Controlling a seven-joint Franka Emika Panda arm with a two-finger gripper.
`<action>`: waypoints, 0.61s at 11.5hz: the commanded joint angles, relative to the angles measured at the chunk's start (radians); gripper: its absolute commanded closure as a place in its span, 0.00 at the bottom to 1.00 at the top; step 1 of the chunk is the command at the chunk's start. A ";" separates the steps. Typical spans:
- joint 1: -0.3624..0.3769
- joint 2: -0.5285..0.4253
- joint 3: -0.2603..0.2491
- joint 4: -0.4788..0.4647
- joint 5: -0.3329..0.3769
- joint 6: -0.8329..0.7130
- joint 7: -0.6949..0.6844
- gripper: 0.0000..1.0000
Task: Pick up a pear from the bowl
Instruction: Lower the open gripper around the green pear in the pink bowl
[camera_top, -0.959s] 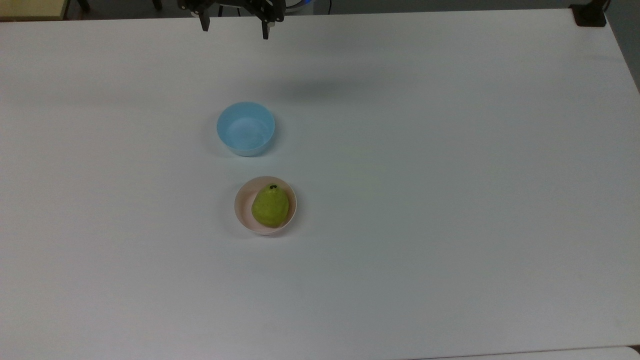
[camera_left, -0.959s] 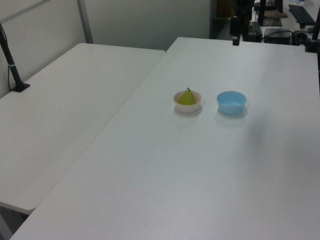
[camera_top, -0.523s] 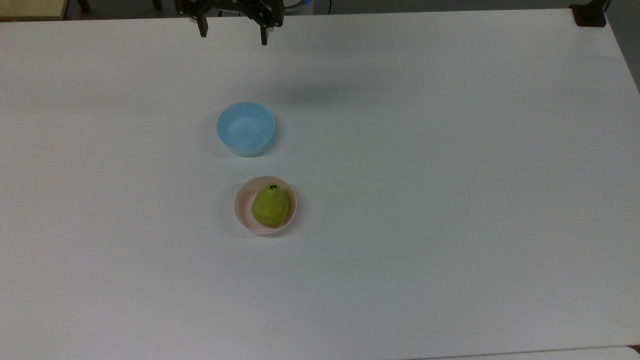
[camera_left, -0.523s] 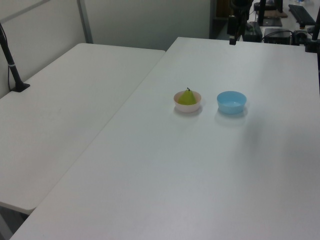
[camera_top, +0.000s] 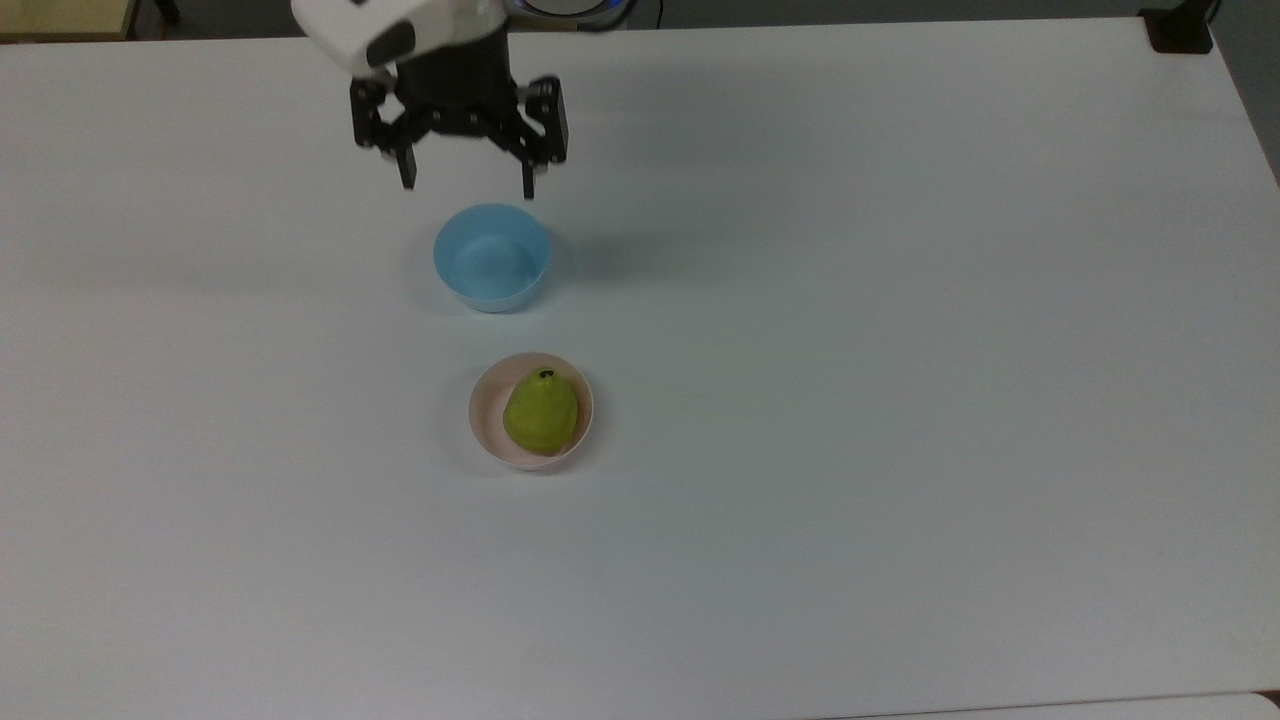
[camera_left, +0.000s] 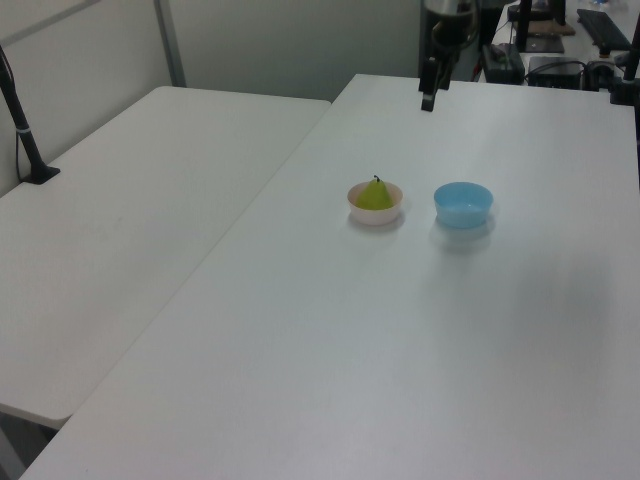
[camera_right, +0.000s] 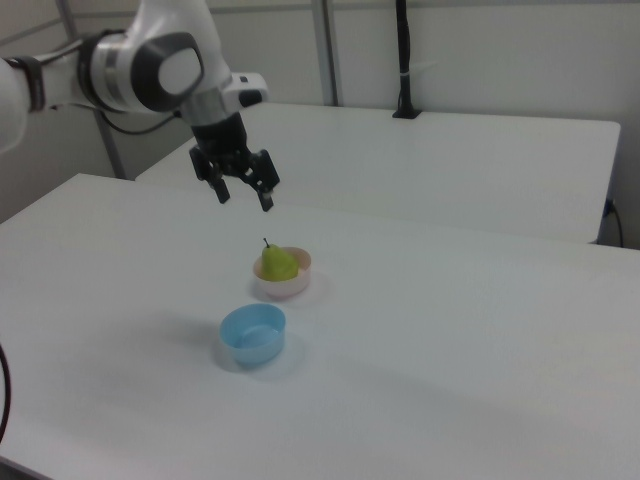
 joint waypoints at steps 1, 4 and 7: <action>0.001 0.107 0.000 0.046 0.022 0.097 -0.018 0.00; 0.009 0.184 0.007 0.046 0.019 0.206 -0.018 0.00; 0.024 0.244 0.011 0.045 0.013 0.277 0.016 0.00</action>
